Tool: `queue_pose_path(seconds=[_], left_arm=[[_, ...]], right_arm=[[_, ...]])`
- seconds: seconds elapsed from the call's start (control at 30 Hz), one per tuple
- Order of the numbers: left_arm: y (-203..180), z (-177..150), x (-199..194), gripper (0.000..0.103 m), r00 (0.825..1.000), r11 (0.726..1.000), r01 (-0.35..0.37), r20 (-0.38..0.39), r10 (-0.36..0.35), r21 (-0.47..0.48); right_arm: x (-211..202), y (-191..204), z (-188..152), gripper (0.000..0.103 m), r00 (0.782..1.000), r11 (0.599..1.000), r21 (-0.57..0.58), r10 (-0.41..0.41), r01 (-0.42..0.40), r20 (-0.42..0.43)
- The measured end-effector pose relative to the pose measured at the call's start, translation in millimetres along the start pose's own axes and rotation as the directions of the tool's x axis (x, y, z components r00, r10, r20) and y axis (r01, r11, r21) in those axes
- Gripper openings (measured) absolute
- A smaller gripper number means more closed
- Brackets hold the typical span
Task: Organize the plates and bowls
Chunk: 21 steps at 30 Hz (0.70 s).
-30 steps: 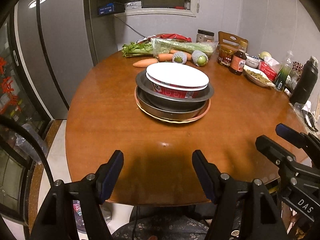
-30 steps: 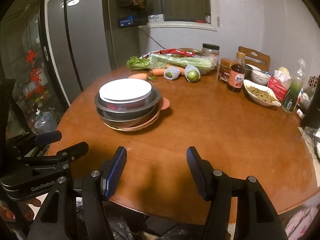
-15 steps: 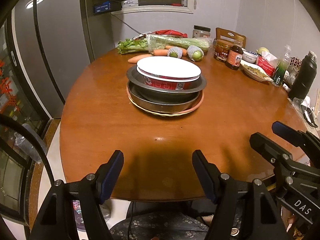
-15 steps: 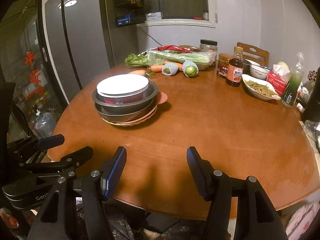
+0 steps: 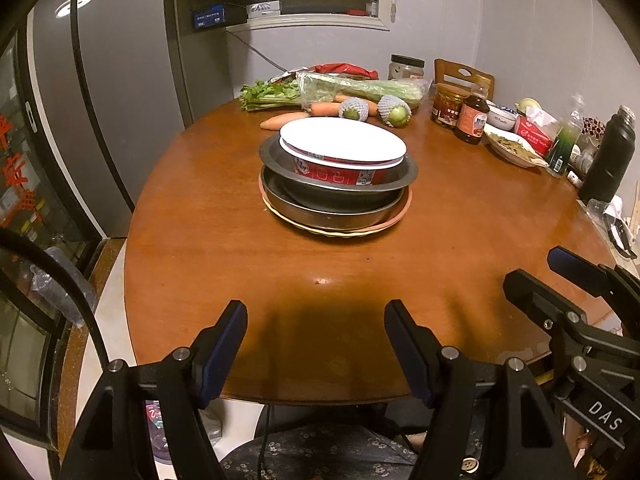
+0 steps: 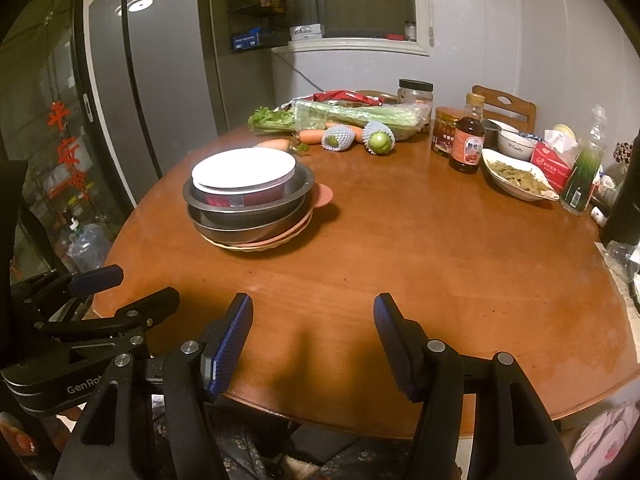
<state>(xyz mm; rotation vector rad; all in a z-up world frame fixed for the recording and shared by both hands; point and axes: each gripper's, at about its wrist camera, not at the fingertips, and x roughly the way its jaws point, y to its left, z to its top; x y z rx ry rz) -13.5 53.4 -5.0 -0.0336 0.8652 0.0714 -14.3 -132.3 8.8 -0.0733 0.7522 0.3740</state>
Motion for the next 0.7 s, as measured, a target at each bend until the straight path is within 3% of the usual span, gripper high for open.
queue_pose_path(seconds=[0.6,0.7], left_arm=[[0.0,0.5,3.4,0.071,1.0,1.0,-0.01,-0.006,0.01,0.009],[1.1,3.8,9.7,0.072,0.999,0.999,-0.044,-0.014,0.044,0.017]], right_arm=[[-1.7,-3.1,2.7,0.065,1.0,1.0,0.0,-0.008,0.008,0.003],[0.8,-4.3,2.6,0.065,1.0,1.0,0.003,-0.008,0.008,0.0]])
